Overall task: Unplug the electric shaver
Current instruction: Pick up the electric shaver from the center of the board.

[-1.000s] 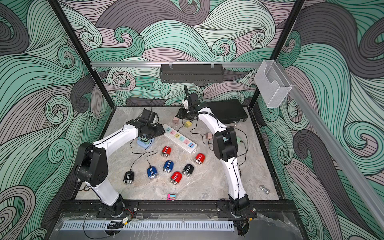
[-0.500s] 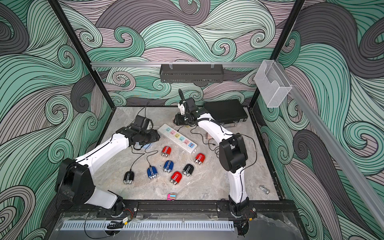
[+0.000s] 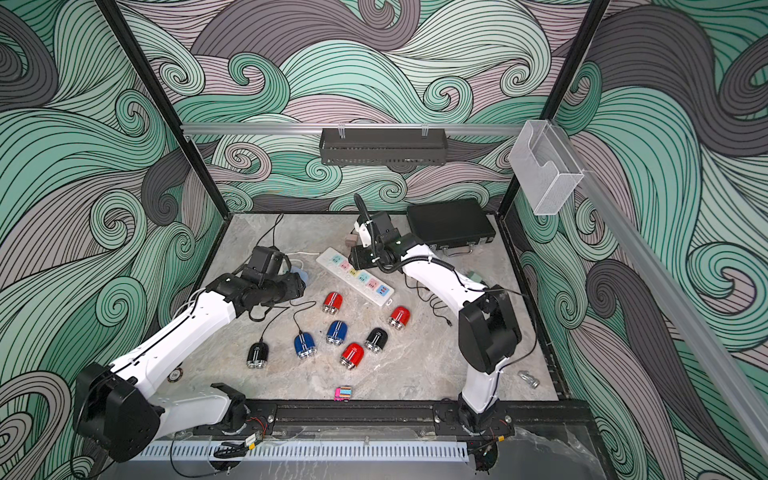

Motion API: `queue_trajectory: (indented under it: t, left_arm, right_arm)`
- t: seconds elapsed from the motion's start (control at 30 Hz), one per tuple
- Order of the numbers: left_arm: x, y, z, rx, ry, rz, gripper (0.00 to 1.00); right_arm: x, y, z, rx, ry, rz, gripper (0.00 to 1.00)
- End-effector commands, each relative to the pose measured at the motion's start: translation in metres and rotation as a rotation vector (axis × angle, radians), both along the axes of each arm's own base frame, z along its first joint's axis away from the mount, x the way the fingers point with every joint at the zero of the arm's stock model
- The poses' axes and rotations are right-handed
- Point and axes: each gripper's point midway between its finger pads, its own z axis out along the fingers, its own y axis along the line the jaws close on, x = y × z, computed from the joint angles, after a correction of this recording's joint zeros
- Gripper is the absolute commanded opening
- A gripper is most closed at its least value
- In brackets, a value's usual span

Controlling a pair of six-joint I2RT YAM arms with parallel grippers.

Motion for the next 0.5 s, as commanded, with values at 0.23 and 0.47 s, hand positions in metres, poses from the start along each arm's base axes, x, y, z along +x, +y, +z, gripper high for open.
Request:
queue_trajectory:
  t: [0.23, 0.47]
  left_arm:
    - [-0.045, 0.017, -0.037, 0.051, 0.102, 0.062, 0.65]
    - [-0.068, 0.008, -0.059, 0.074, 0.149, 0.049, 0.68]
  right_arm:
    - [-0.040, 0.003, -0.020, -0.089, -0.033, 0.064, 0.49]
    - [-0.055, 0.007, -0.034, -0.138, -0.034, 0.099, 0.56]
